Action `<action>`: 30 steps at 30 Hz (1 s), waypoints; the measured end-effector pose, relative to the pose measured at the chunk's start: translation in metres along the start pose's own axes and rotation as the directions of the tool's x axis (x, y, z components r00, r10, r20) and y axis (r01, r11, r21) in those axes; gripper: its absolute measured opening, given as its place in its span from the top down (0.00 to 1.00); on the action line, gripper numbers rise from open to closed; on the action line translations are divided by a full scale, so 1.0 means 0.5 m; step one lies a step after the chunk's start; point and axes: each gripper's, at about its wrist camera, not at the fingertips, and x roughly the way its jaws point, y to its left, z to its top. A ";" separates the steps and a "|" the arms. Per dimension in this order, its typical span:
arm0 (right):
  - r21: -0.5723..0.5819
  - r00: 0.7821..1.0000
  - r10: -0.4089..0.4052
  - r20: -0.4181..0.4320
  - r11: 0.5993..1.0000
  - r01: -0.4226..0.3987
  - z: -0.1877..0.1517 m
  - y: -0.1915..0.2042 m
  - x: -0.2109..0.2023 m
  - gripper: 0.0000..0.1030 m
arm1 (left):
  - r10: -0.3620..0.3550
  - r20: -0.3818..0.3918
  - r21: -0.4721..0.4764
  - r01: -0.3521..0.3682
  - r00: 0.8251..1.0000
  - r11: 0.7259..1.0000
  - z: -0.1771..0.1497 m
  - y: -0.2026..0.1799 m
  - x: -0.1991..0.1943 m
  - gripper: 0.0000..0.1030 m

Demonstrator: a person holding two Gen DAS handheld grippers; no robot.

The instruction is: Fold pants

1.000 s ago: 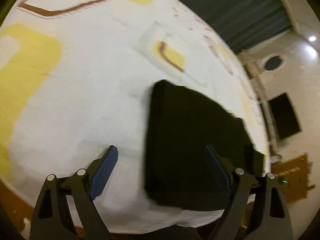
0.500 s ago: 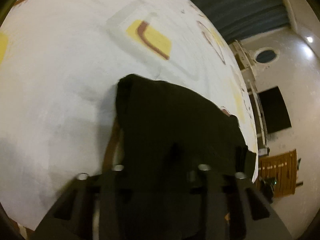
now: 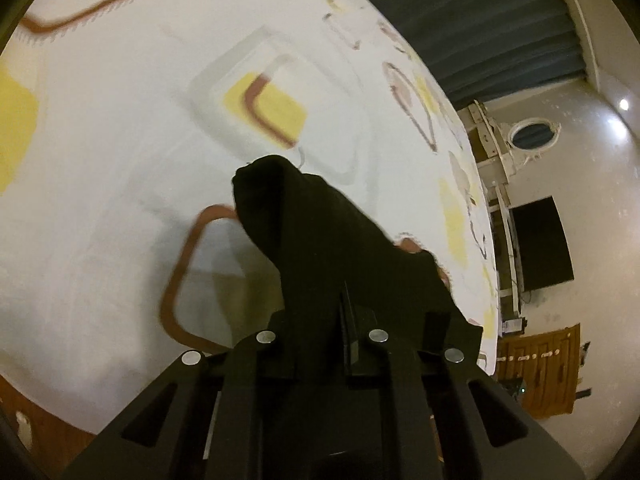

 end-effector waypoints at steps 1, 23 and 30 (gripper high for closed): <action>-0.002 1.000 0.001 0.001 1.000 -0.001 -0.001 0.002 0.000 0.23 | 0.007 0.004 0.021 -0.008 1.000 1.000 0.001 -0.020 -0.007 0.87; -0.022 0.999 0.029 0.033 0.999 -0.028 -0.012 0.023 0.010 0.08 | 0.057 0.007 0.478 -0.053 0.998 0.877 -0.130 -0.482 0.058 0.87; -0.016 0.999 0.037 0.037 0.999 -0.036 -0.015 0.021 0.009 0.08 | 0.110 0.050 0.574 -0.119 0.993 0.810 -0.201 -0.584 0.144 0.87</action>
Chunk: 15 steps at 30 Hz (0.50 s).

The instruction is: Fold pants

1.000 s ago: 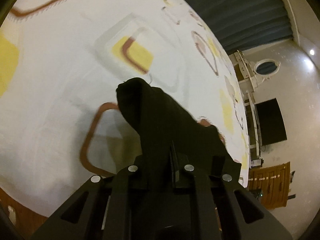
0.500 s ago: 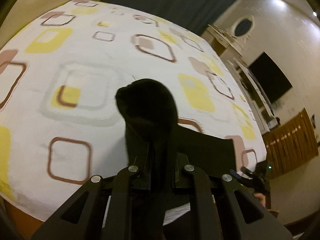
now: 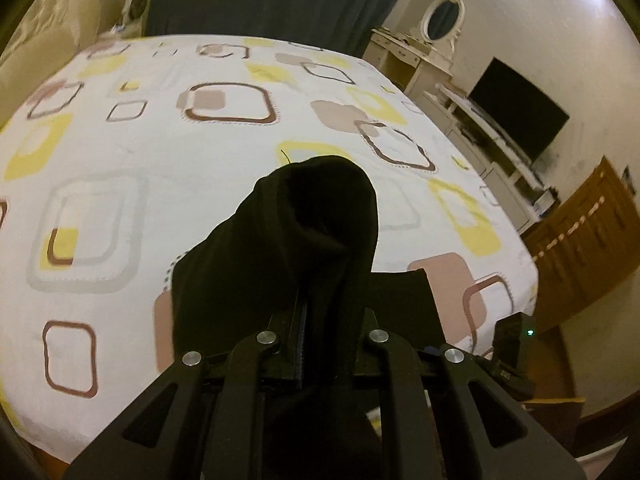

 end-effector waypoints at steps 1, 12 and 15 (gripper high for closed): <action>0.003 1.000 0.003 0.001 1.000 -0.003 0.000 -0.001 0.000 0.08 | 0.006 0.000 0.012 -0.006 1.000 1.000 -0.002 -0.016 0.012 0.87; 0.033 0.999 0.039 0.012 0.999 -0.040 0.002 -0.010 -0.002 0.08 | 0.064 -0.064 0.107 -0.057 0.996 0.993 -0.044 -0.150 0.168 0.87; 0.043 0.999 0.052 0.015 0.998 -0.052 0.003 -0.014 -0.005 0.08 | 0.094 -0.081 0.124 -0.084 0.992 0.989 -0.058 -0.166 0.204 0.87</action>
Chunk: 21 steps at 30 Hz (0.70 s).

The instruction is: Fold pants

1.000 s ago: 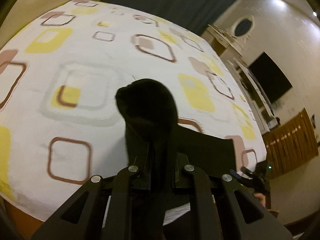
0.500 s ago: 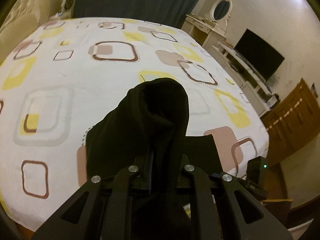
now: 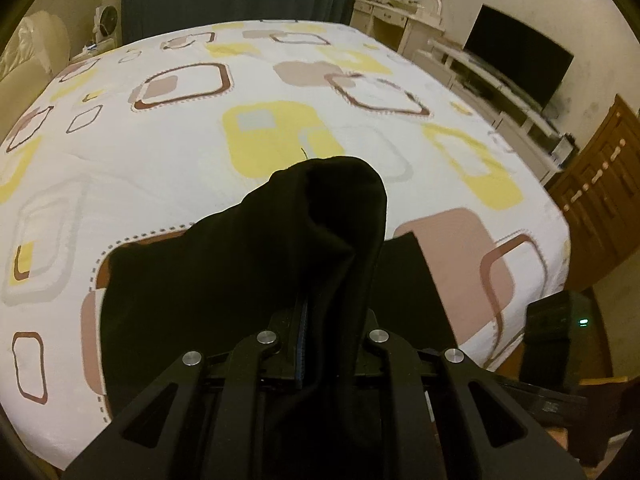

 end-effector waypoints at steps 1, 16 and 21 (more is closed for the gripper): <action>0.005 1.000 0.005 0.002 1.000 -0.005 0.001 -0.001 0.001 0.08 | 0.007 -0.007 0.004 -0.007 1.000 1.000 -0.003 -0.005 0.010 0.87; 0.111 0.993 0.110 0.041 0.987 -0.114 0.002 -0.027 0.000 0.08 | 0.119 -0.047 0.071 -0.116 0.992 0.991 -0.043 -0.055 0.111 0.87; 0.145 0.988 0.141 0.055 0.978 -0.148 -0.001 -0.033 -0.004 0.08 | 0.146 -0.039 0.087 -0.142 0.989 0.986 -0.048 -0.067 0.124 0.87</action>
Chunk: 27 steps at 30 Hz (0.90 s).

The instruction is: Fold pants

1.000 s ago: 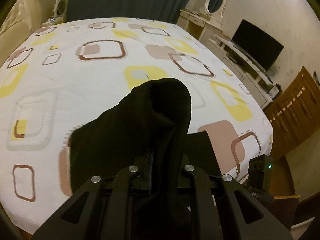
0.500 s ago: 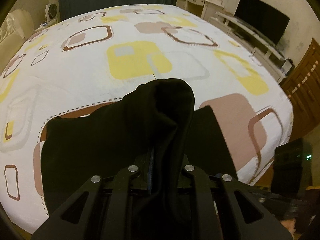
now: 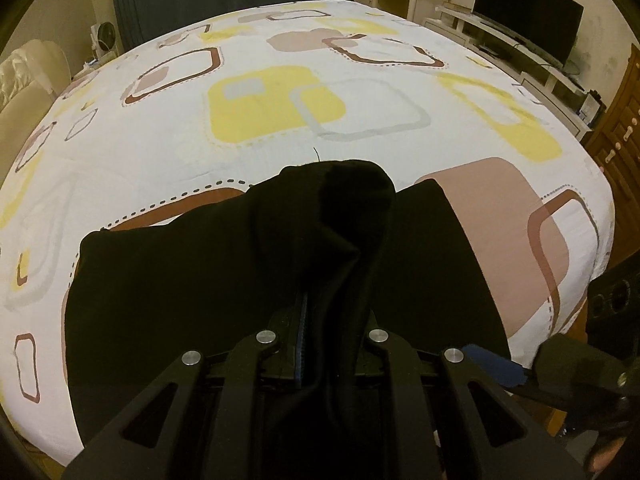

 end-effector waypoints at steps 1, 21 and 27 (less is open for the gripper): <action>0.003 1.000 0.003 0.001 1.000 -0.003 0.000 -0.002 -0.001 0.08 | 0.003 0.002 0.000 -0.003 1.000 1.000 -0.003 -0.001 0.001 0.87; 0.003 1.000 0.008 0.002 1.000 -0.008 -0.001 -0.001 -0.008 0.08 | -0.026 0.078 0.048 0.022 0.997 0.999 -0.020 -0.019 -0.052 0.52; 0.012 1.000 0.031 0.003 0.999 -0.031 0.003 -0.008 -0.018 0.07 | -0.038 0.183 0.036 0.032 0.982 0.999 -0.037 0.017 -0.141 0.29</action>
